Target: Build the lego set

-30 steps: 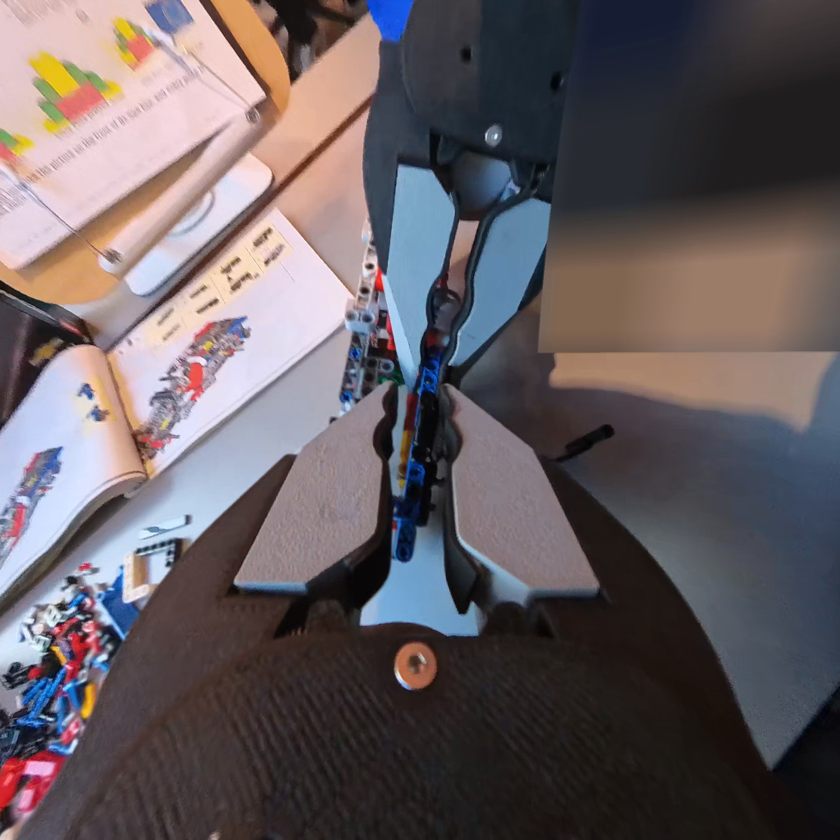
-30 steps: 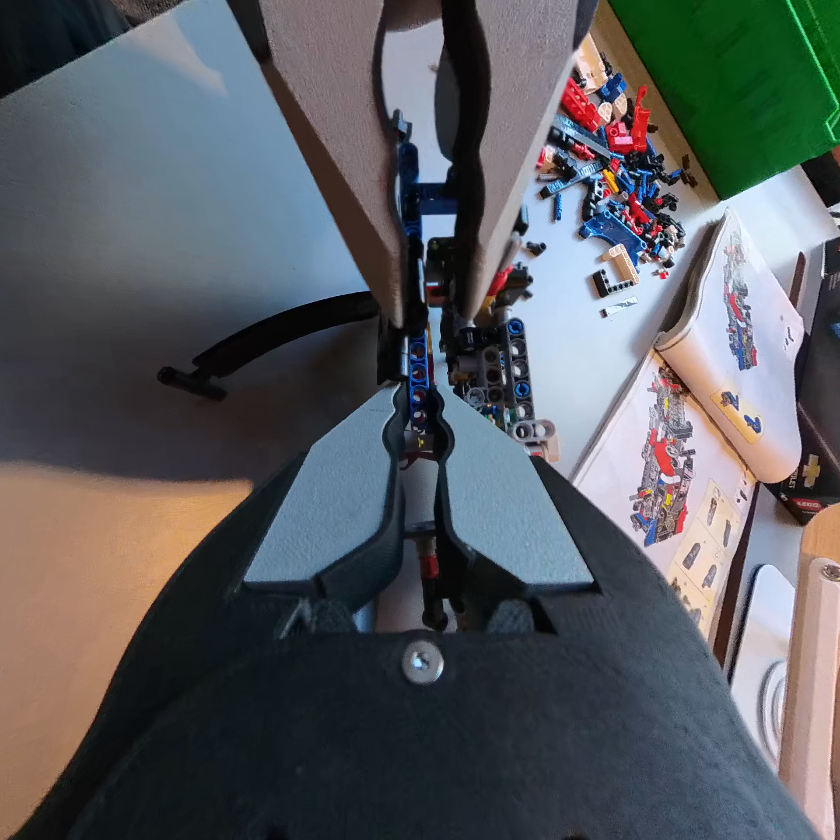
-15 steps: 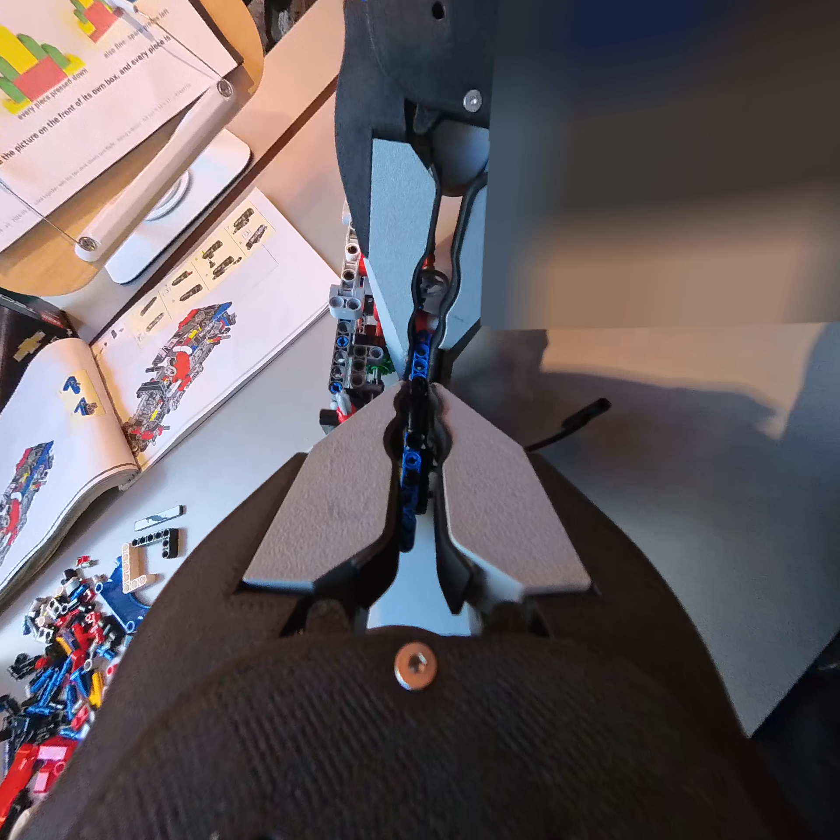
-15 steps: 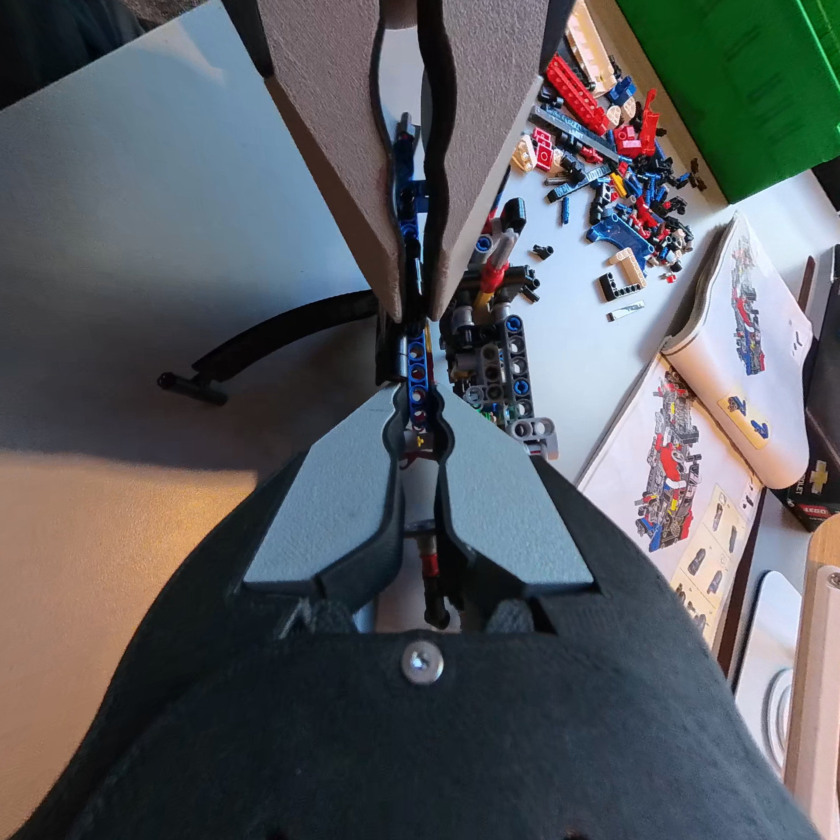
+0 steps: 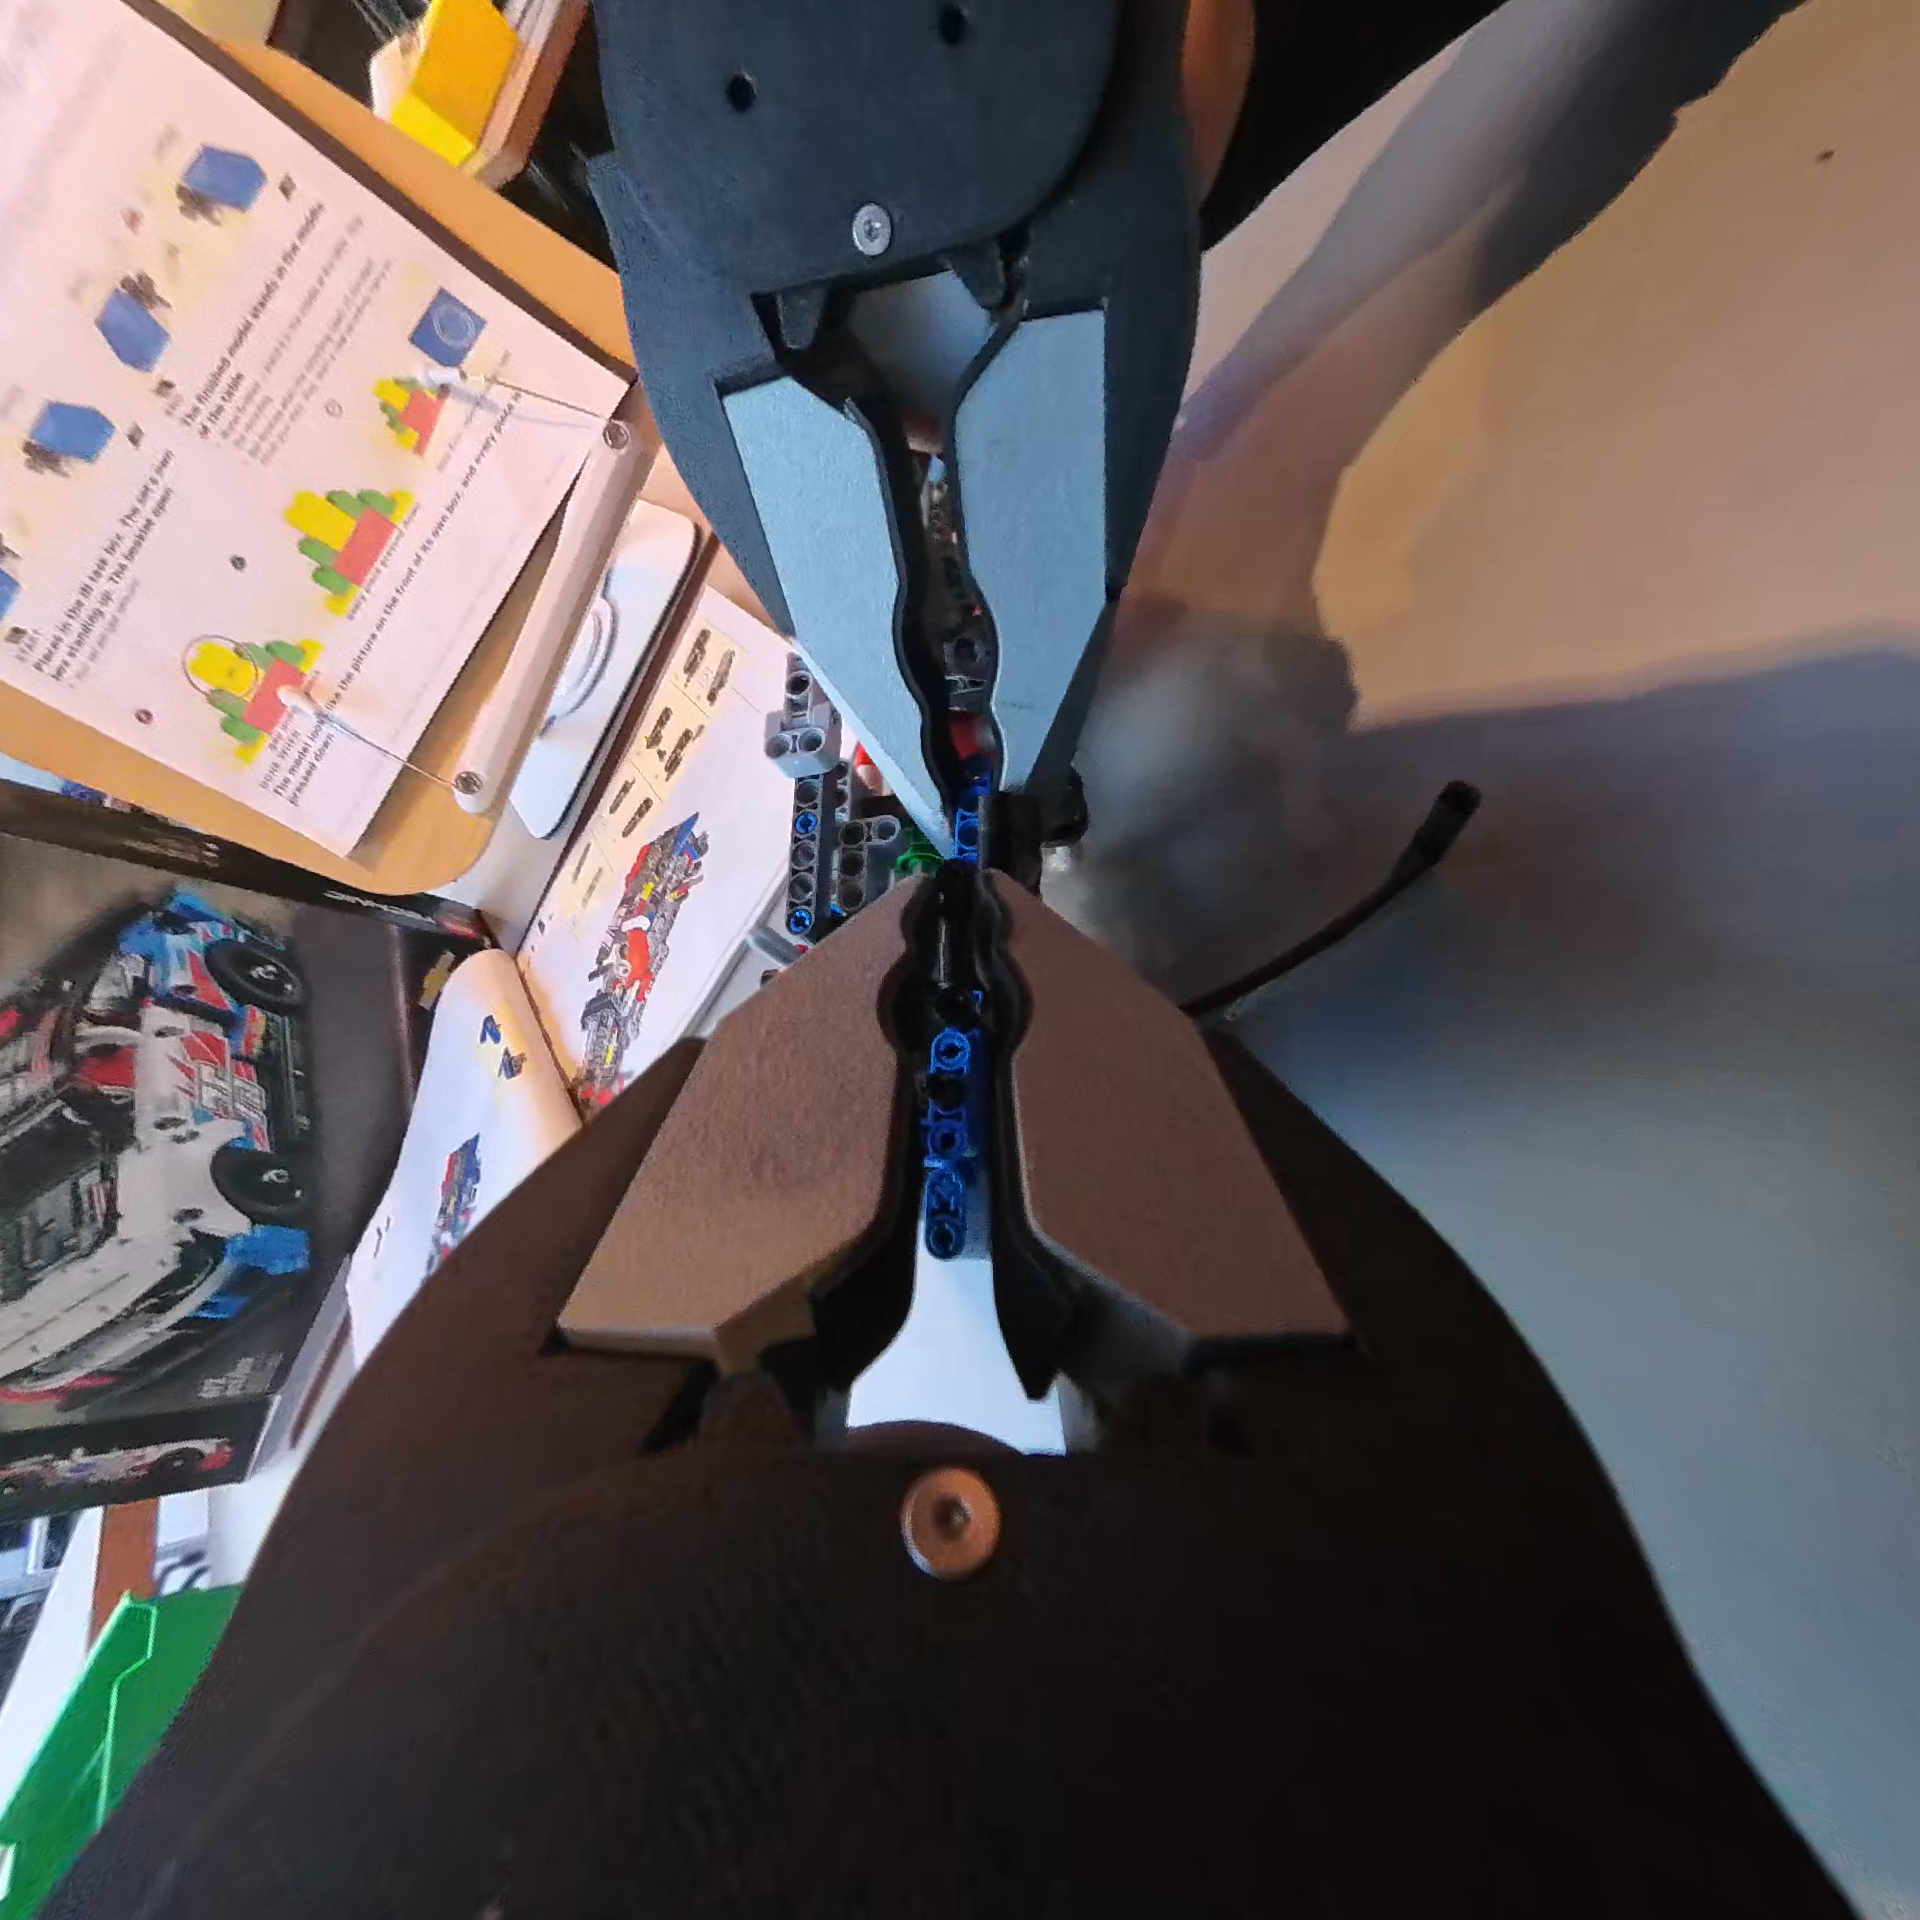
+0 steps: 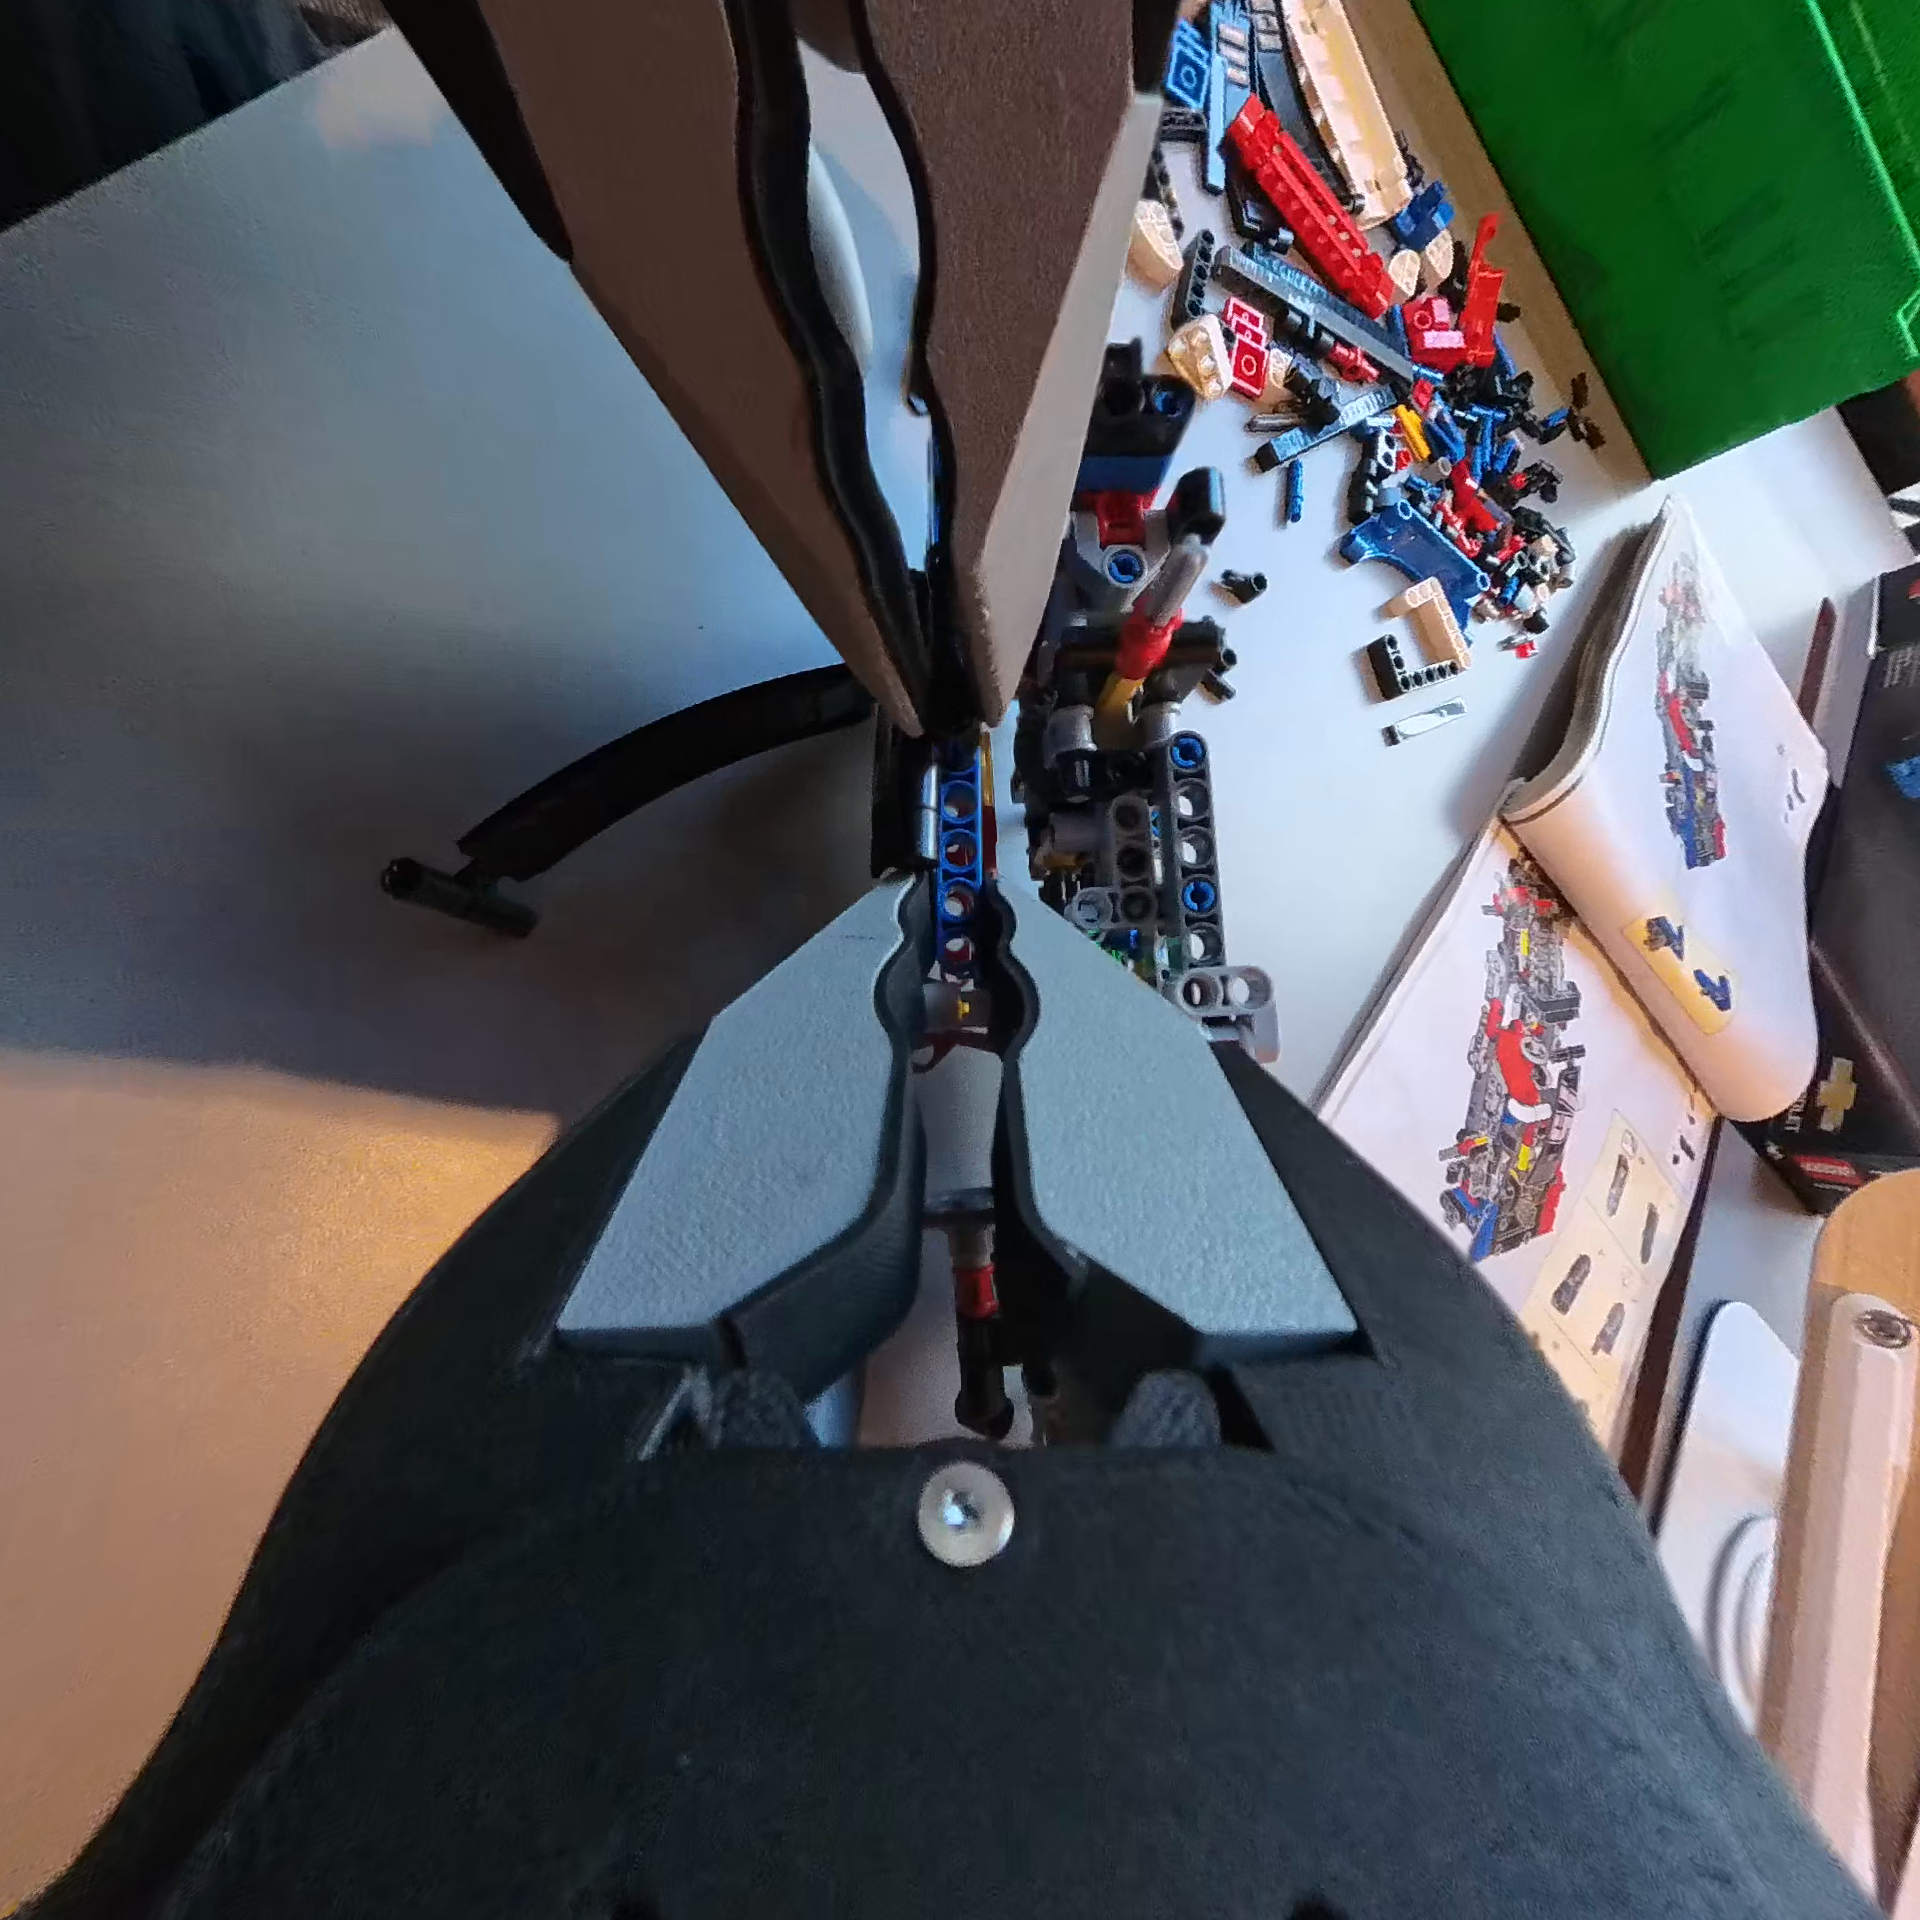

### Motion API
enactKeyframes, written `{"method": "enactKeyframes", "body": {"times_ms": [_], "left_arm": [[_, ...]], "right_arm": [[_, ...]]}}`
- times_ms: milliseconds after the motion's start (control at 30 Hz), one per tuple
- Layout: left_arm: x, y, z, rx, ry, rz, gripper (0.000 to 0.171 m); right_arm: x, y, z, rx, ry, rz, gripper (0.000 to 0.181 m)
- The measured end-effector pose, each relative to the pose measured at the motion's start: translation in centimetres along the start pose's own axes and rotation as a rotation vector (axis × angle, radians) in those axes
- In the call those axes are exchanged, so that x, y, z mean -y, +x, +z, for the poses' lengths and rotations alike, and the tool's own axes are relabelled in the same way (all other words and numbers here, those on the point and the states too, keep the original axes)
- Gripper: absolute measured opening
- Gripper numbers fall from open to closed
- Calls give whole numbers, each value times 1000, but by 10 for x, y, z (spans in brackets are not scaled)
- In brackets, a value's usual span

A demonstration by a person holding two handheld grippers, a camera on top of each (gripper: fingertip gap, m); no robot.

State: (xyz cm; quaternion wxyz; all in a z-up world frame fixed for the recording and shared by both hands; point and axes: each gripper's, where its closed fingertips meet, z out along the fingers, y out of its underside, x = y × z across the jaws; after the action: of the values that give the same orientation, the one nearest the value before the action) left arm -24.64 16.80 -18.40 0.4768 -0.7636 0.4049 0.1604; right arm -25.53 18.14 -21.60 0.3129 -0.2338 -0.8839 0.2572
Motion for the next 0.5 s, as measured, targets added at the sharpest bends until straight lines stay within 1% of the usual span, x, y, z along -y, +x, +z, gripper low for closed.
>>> {"method": "enactKeyframes", "body": {"times_ms": [100,267,300,367,400,500], "left_arm": [[0,-1,0,43,15,73,3],[0,0,1,49,27,95,3],[0,0,1,38,30,80,3],[0,0,1,-18,40,-39,3],[-1,-1,1,-29,41,-52,3],[-2,0,2,-2,31,-4,3]], "right_arm": [[1,1,0,-13,28,-8,4],[-1,1,0,-10,6,-21,4],[-1,1,1,-9,-1,-27,4],[-1,2,1,-18,-2,-26,4],[-1,2,1,-26,-4,-24,4],[-2,2,2,-34,-16,-33,4]]}}
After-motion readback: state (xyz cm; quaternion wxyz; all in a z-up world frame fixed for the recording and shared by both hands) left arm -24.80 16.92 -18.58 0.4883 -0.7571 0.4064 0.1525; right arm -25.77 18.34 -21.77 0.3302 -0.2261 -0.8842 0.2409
